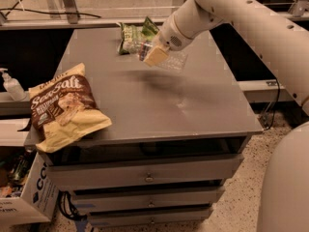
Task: Move water bottle near brown chip bag
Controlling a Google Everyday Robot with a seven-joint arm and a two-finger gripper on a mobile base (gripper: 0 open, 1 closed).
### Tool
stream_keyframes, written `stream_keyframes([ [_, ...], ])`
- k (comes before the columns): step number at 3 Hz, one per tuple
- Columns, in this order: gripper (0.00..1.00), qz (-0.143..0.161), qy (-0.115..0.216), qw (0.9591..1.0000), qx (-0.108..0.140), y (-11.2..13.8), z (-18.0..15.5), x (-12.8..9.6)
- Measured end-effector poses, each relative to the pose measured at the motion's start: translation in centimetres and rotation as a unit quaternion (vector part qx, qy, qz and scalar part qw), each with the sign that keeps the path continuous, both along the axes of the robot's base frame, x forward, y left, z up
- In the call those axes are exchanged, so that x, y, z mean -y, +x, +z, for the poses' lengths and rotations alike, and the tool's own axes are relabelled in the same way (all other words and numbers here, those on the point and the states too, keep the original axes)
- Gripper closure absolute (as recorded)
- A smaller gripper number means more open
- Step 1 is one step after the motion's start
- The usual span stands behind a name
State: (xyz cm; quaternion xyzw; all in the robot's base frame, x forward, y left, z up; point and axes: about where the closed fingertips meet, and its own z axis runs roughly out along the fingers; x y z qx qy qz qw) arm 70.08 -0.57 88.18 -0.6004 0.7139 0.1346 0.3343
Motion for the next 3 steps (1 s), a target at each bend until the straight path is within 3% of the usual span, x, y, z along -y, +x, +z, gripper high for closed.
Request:
stream_keyframes([
  [1, 1.0, 0.037, 0.006, 0.9993, 0.007, -1.0, 0.5, -3.2],
  [2, 1.0, 0.037, 0.008, 0.9993, 0.007, -1.0, 0.4, -3.2],
  [3, 1.0, 0.041, 0.015, 0.999, 0.013, -0.7, 0.5, -4.7],
])
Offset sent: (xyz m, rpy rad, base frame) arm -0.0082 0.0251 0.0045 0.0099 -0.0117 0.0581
